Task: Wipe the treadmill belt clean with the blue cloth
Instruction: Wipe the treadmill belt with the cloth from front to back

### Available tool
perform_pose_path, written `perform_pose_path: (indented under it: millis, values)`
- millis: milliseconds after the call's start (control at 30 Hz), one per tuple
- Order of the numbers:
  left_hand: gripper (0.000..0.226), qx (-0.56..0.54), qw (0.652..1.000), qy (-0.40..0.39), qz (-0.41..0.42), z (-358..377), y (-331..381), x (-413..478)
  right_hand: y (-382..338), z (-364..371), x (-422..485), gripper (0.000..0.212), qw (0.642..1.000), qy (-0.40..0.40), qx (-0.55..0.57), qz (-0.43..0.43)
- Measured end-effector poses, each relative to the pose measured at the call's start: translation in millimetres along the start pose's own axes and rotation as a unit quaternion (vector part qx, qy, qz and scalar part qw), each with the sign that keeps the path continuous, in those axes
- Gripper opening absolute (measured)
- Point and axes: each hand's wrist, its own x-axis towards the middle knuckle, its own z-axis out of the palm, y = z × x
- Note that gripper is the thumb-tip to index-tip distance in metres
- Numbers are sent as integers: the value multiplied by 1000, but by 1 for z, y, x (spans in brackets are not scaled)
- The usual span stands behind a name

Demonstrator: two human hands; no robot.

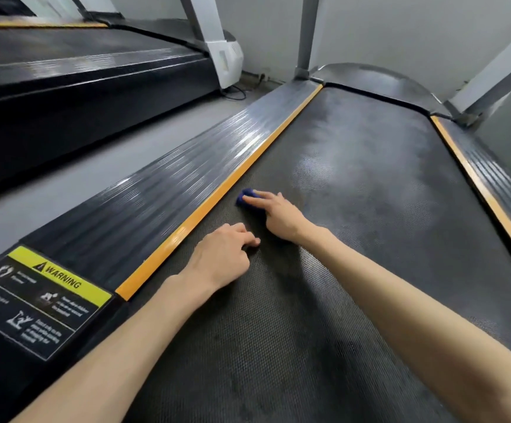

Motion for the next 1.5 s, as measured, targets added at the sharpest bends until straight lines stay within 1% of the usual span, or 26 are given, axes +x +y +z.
perform_pose_path:
  millis: [67,100,133,233,300,367,433,500,567,600,700,733,767,867,900,967,1000,1067,1133,1167,1200,1267,1333,1400,1433,1500]
  values:
    - [40,7,1000,1,3,0,-1,0,13,2,-18,66,998,0,26,-62]
    - [40,8,1000,1,4,0,-1,0,25,-1,-22,65,998,4,27,-61]
    - [40,6,1000,0,4,0,-1,-1,40,-4,-23,67,999,19,23,-31]
    - [41,11,1000,7,6,3,2,-3,74,-18,-15,69,987,57,11,149]
    - [42,26,1000,-4,14,2,3,-4,71,-24,-8,64,977,59,9,207]
    - [43,17,999,-28,24,-3,2,-5,56,-25,-11,64,980,61,30,188]
    - [42,-7,999,-35,25,-12,-3,-8,41,-16,-32,69,990,54,58,115]
    - [40,-11,1000,-2,-2,-21,-11,-14,26,0,-67,67,997,32,65,5]
    - [41,-9,999,32,-39,-30,-17,-21,25,1,-89,62,996,22,63,-55]
    - [42,-15,998,37,-54,-33,-19,-25,30,-4,-91,62,998,21,43,-44]
    - [48,-9,998,30,-52,-35,-17,-41,30,-17,-80,69,992,31,14,122]
    - [50,-6,998,32,-44,-36,-16,-45,15,-18,-81,69,989,33,19,145]
    - [51,-8,998,38,-41,-37,-16,-48,-5,-13,-85,69,991,35,27,127]
    - [53,-18,998,43,-49,-39,-13,-48,-74,20,-118,70,998,9,48,-34]
    - [53,-15,998,37,-51,-39,-11,-47,-86,29,-129,70,996,5,54,-69]
    - [53,-3,999,12,-47,-37,-4,-47,-79,31,-143,71,994,8,53,-90]
    - [52,3,999,2,-47,-37,-1,-48,-64,27,-146,71,996,14,46,-68]
    - [49,4,998,-17,-60,-40,2,-51,-18,18,-153,72,997,49,44,46]
    - [47,5,997,-36,-71,-44,4,-53,25,0,-161,71,975,95,45,197]
    - [47,8,996,-45,-73,-44,4,-54,36,-6,-163,70,962,110,47,247]
    - [47,13,996,-55,-73,-45,6,-53,37,-10,-162,68,954,123,46,270]
    - [47,22,995,-63,-74,-45,14,-46,12,-11,-158,66,960,131,52,242]
    - [46,25,995,-63,-77,-45,25,-37,-30,3,-161,68,986,93,65,121]
    - [45,25,995,-61,-68,-45,36,-27,-55,18,-175,69,996,38,84,12]
    - [44,21,996,-61,-64,-44,41,-22,-48,16,-181,69,995,37,88,-4]
    - [42,15,996,-71,-60,-41,51,-18,1,4,-189,70,993,61,77,70]
